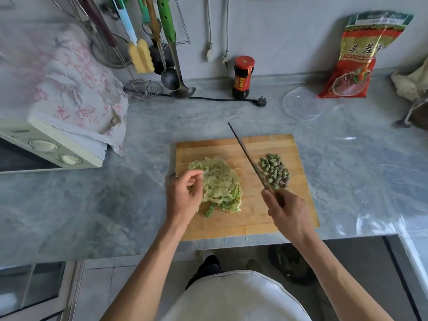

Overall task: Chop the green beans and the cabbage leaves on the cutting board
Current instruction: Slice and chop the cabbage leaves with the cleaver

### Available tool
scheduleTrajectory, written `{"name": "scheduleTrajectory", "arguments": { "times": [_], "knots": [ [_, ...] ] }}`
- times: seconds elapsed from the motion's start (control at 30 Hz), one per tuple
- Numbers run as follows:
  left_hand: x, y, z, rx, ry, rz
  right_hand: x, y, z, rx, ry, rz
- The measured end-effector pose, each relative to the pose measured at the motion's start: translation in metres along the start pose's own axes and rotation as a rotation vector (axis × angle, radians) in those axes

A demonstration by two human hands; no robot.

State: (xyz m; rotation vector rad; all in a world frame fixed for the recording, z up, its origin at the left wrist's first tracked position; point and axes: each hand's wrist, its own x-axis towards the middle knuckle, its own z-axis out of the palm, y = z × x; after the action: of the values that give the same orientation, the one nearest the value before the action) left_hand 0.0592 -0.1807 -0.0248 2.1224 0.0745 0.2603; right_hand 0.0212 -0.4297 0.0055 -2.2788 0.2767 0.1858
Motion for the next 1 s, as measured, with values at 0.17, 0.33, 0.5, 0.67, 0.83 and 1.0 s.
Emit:
{"name": "scheduleTrajectory", "arguments": {
  "times": [0.17,0.33,0.5,0.67,0.83,1.0],
  "knots": [
    [0.021,0.027,0.031,-0.087,-0.231,0.021,-0.001,0.011,-0.011,-0.115,0.116,0.035],
    [0.026,0.063,0.074,-0.059,-0.407,0.077,-0.011,0.036,-0.035,-0.134,0.229,0.209],
    [0.016,0.087,0.103,0.011,-0.441,0.059,-0.011,0.084,-0.066,-0.166,0.302,0.315],
    [0.004,0.125,0.128,0.111,-0.494,0.048,0.010,0.129,-0.094,-0.142,0.282,0.384],
    [-0.008,0.157,0.144,0.201,-0.479,0.057,0.030,0.153,-0.099,-0.107,0.243,0.328],
    [-0.020,0.171,0.150,0.205,-0.468,0.024,0.043,0.154,-0.095,-0.064,0.185,0.297]
  ]
}}
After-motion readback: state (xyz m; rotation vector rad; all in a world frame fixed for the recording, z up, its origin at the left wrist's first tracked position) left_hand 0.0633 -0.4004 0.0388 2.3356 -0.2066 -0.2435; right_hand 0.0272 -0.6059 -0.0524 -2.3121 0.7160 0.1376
